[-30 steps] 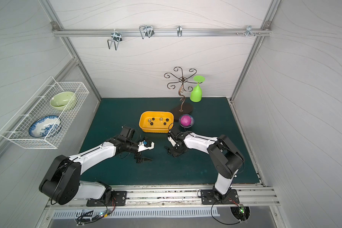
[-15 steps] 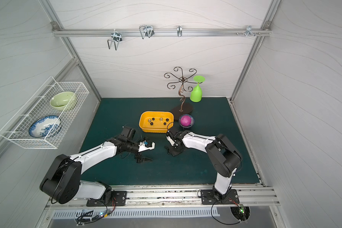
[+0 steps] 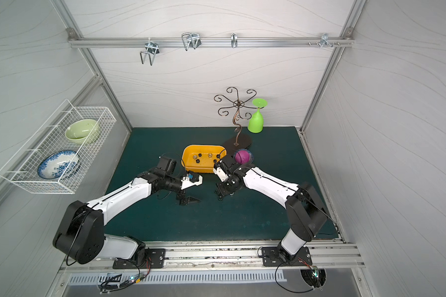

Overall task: Put the nuts on the desktop into the storage box
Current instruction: Pick up the nut from the center of the board.

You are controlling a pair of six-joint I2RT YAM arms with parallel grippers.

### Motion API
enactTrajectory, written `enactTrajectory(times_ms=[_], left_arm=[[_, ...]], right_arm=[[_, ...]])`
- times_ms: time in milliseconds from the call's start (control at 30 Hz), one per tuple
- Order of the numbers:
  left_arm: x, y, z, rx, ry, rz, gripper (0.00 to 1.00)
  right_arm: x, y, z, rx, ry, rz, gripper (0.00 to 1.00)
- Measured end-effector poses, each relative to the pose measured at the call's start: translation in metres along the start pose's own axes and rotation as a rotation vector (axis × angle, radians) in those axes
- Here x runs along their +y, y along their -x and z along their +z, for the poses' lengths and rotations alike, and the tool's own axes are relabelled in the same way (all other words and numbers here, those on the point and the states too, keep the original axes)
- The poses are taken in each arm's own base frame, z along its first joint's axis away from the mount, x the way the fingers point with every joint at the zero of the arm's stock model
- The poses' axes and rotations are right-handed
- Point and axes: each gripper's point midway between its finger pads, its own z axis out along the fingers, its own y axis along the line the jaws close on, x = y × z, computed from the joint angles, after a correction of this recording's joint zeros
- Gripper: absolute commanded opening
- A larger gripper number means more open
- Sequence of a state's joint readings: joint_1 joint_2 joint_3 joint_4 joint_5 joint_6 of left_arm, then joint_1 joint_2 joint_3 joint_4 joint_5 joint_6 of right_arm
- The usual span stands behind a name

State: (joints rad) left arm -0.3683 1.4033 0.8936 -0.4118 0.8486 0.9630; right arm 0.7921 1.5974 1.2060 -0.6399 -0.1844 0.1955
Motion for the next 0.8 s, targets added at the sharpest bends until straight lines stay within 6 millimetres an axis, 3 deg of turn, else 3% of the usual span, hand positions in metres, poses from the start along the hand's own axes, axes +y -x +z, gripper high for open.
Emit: enactTrajectory(times_ms=[200, 433, 667, 800], left_arm=[[0.023, 0.044, -0.034, -0.075, 0.032, -0.011, 0.98], [0.039, 0.056, -0.072, -0.143, 0.081, -0.105, 0.98], [0.062, 0.054, -0.1, -0.209, 0.168, -0.21, 0.98], [0.073, 0.052, -0.105, -0.225, 0.206, -0.222, 0.98]], right_arm=[[0.023, 0.036, -0.036, -0.086, 0.105, 0.008, 0.04], [0.035, 0.076, -0.061, -0.173, 0.201, 0.052, 0.04], [0.029, 0.103, -0.042, -0.195, 0.271, 0.249, 0.04], [0.019, 0.118, -0.028, -0.216, 0.281, 0.382, 0.02]])
